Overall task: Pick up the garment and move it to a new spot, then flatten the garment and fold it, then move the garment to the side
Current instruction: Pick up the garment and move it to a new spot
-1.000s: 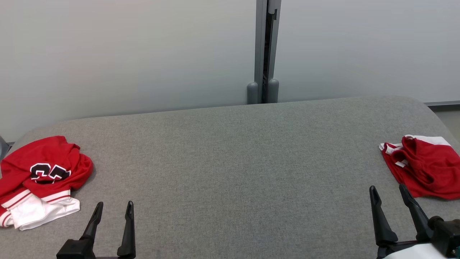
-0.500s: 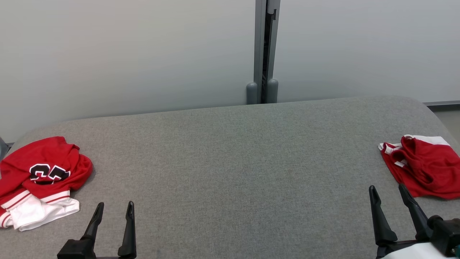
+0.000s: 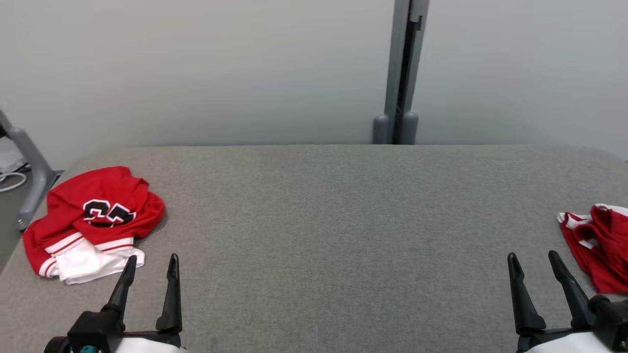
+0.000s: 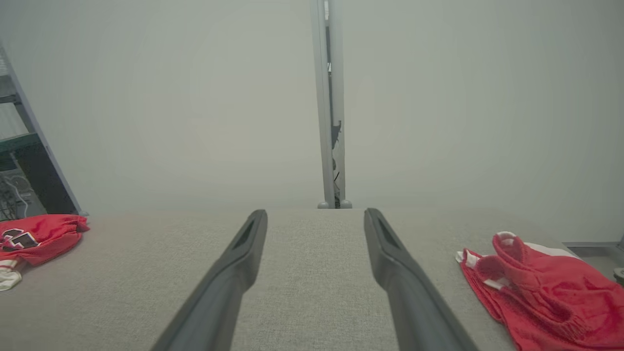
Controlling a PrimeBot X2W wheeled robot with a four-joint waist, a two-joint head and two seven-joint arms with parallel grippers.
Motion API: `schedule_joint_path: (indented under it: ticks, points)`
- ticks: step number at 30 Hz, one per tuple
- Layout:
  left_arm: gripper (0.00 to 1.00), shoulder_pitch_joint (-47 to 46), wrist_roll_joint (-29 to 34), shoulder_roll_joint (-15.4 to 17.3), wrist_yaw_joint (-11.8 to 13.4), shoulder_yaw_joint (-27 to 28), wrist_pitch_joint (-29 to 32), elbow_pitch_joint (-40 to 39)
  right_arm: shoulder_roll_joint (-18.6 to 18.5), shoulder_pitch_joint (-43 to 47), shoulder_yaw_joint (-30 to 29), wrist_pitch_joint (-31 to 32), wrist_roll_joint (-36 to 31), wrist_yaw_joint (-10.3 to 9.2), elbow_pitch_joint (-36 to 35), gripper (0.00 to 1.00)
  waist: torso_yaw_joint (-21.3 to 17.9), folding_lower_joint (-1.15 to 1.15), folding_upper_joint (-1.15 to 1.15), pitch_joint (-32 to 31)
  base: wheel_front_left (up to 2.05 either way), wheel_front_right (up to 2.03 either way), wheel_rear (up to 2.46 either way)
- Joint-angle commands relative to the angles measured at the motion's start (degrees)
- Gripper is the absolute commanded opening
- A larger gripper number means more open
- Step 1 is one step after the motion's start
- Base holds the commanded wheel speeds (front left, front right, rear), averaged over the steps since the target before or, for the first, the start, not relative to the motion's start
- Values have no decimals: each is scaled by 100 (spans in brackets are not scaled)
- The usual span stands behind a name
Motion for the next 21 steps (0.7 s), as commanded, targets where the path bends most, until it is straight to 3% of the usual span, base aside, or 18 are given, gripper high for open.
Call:
schedule_joint_path:
  ticks: [1,12,21]
  points:
    - [100,-101,-23,59,-14,61,-29,-16,-16,8,14,-18,21,1,-47,100,366,0,0,39,0,0,0]
    - [100,-238,-58,170,-3,345,-80,-147,-16,-139,170,-72,83,1,-41,100,1519,0,0,187,0,0,0]
    - [100,-152,-43,137,-33,386,-92,-237,-18,-252,286,-131,149,1,75,100,1939,0,0,239,0,0,0]
